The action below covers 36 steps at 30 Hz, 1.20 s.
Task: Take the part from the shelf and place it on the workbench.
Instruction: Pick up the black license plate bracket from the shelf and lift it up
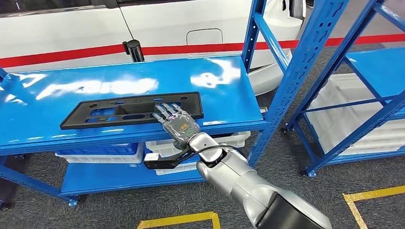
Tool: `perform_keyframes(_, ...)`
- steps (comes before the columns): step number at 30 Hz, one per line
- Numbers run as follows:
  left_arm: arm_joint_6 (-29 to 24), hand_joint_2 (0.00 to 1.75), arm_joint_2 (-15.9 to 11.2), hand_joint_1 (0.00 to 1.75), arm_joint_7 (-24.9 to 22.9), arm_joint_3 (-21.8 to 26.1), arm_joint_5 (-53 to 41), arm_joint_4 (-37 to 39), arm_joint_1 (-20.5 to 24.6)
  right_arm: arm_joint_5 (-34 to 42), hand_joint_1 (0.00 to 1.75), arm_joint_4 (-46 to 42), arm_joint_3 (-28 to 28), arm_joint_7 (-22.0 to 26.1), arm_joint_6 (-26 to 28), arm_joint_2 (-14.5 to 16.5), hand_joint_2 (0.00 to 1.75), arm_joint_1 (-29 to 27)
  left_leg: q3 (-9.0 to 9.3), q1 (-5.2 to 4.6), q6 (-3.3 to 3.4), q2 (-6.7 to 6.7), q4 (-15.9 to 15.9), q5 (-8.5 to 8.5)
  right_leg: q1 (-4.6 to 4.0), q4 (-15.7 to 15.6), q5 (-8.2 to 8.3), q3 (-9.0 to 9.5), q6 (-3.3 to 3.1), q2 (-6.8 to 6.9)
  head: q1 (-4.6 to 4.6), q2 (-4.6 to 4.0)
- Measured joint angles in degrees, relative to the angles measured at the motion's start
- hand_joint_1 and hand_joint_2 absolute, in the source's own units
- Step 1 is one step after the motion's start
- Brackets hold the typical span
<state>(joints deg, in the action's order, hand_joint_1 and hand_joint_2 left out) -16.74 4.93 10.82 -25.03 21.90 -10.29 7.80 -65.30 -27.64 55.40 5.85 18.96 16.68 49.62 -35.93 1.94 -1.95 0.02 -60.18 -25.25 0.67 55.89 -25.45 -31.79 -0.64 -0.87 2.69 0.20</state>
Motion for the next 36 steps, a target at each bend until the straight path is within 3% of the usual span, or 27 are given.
perform_keyframes(2, 0.0, 0.00, 0.0, 0.00, 0.0, 0.0, 0.0, 0.0, 0.1, 0.0, 0.00, 0.3, -0.4, -0.2, 0.2, 0.0, 1.75, 0.3, 1.77, -0.20, 0.64, -0.06, 3.6, 0.90, -0.31, 0.0, -0.38, 0.10, 0.69, -0.05, -0.02, 0.00)
perform_keyframes(6, 0.0, 0.00, 0.1, 0.00, -0.1, 0.0, 0.0, 0.0, 0.2, -0.4, 0.00, 0.8, -1.1, -0.3, 0.8, 0.0, 1.75, 1.0, 2.45, -0.54, 2.59, -0.20, 4.2, 0.79, -0.39, 1.4, -1.25, -0.75, 1.85, 0.16, -0.12, 0.00)
perform_keyframes(8, -0.1, 0.00, 0.0, 0.00, -0.1, 0.0, 0.1, 0.0, 0.2, -0.6, 0.00, 1.0, -1.5, -0.3, 0.9, -0.1, 1.75, 1.6, 2.85, -0.57, 3.40, -0.11, 4.5, 0.70, -0.28, 7.3, -3.51, -4.00, 1.59, 0.35, -0.26, 0.00)
perform_keyframes(10, -0.1, 0.00, 0.0, 0.00, -0.1, 0.0, 0.2, 0.0, 0.2, -0.9, 0.00, 1.2, -1.8, -0.3, 1.0, -0.3, 1.75, 1.9, 3.10, -0.80, 3.92, -0.14, 4.5, 0.35, -0.24, 15.5, -5.89, -8.88, 1.36, 0.37, -0.39, 0.00)
perform_keyframes(11, -0.1, 0.00, 0.0, 0.00, -0.1, 0.0, 0.2, 0.0, 0.2, -1.1, 0.00, 1.3, -2.0, -0.3, 1.1, -0.3, 1.75, 1.9, 3.29, -0.90, 4.02, -0.21, 4.4, 0.16, -0.23, 17.7, -6.12, -10.45, 1.51, 0.37, -0.40, 0.00)
perform_keyframes(12, -0.2, 0.00, 0.0, 0.00, -0.1, 0.0, 0.3, 0.0, 0.2, -1.2, 0.03, 1.4, -2.1, -0.3, 1.2, -0.4, 1.75, 1.9, 3.58, -0.99, 4.03, -0.31, 4.4, -0.07, -0.23, 17.4, -5.31, -10.80, 1.83, 0.37, -0.42, 0.00)
perform_keyframes(14, -0.2, 0.00, 0.0, 0.00, 0.0, 0.0, 0.3, 0.0, 0.2, -1.3, 0.80, 1.4, -2.3, -0.3, 1.2, -0.4, 1.75, 2.0, 4.32, -1.06, 3.81, -0.48, 4.4, -0.60, -0.24, 10.6, -1.71, -8.08, 2.50, 0.41, -0.43, 0.00)
perform_keyframes(16, -0.2, 0.00, 0.0, 0.00, 0.0, 0.0, 0.4, 0.0, 0.2, -1.4, 1.64, 1.5, -2.5, -0.2, 1.2, -0.4, 1.75, 2.2, 4.82, -1.15, 3.51, -0.55, 4.3, -1.07, -0.28, 3.7, 1.19, -4.95, 2.62, 0.56, -0.47, 0.00)
perform_keyframes(18, 0.0, 0.00, 0.0, 0.00, 0.2, 0.0, 0.7, 0.0, 0.2, -1.3, 1.75, 1.5, -2.7, 0.0, 1.1, -0.4, 1.75, 2.5, 4.94, -1.35, 3.04, -0.54, 4.2, -1.53, -0.49, 1.2, 2.11, -3.67, 2.00, 0.68, -0.44, 0.00)
perform_keyframes(20, 0.9, 0.00, 0.0, 0.00, 1.3, 0.1, 1.6, 0.1, 0.2, -1.3, 1.75, 1.6, -3.1, 0.5, 0.9, -0.3, 1.75, 2.7, 5.05, -1.36, 2.81, -0.50, 4.1, -1.94, -0.59, 0.7, 2.37, -3.29, 1.42, 0.66, -0.42, 0.00)
perform_keyframes(23, 2.8, 0.00, 0.0, 0.00, 3.7, 0.4, 3.0, 0.1, 0.2, -1.2, 1.75, 1.6, -3.4, 0.9, 0.8, -0.2, 1.75, 2.7, 5.20, -1.19, 3.60, -0.45, 4.0, -2.13, -0.51, 0.6, 2.49, -3.26, 1.33, 0.50, -0.40, 0.00)
perform_keyframes(27, 3.3, 0.00, 0.1, 0.00, 5.0, 1.0, 3.4, 0.1, 0.2, -1.2, 1.75, 1.7, -3.7, 1.1, 0.8, -0.1, 1.75, 2.7, 5.43, -1.15, 3.67, -0.32, 4.5, -2.12, -0.63, 0.6, 2.31, -3.29, 1.06, 0.34, -0.38, 0.00)
perform_keyframes(32, 0.4, 0.00, 0.2, 0.00, 9.9, 1.4, 2.9, 0.1, 0.2, -1.2, 1.75, 1.8, -4.0, 1.9, 0.8, 0.0, 1.75, 2.7, 5.63, -1.14, 3.30, -0.22, 4.8, -2.16, -0.71, 0.6, 2.18, -3.28, 0.84, 0.28, -0.39, 0.00)
perform_keyframes(36, -2.2, 0.00, 0.4, 0.00, 15.0, 1.7, 2.7, 0.0, 0.2, -1.3, 1.75, 1.8, -4.7, 2.0, 1.3, -0.3, 1.75, 2.6, 5.66, -1.12, 2.51, -0.20, 4.9, -2.13, -0.74, 0.6, 2.14, -3.27, 0.75, 0.28, -0.40, 0.00)
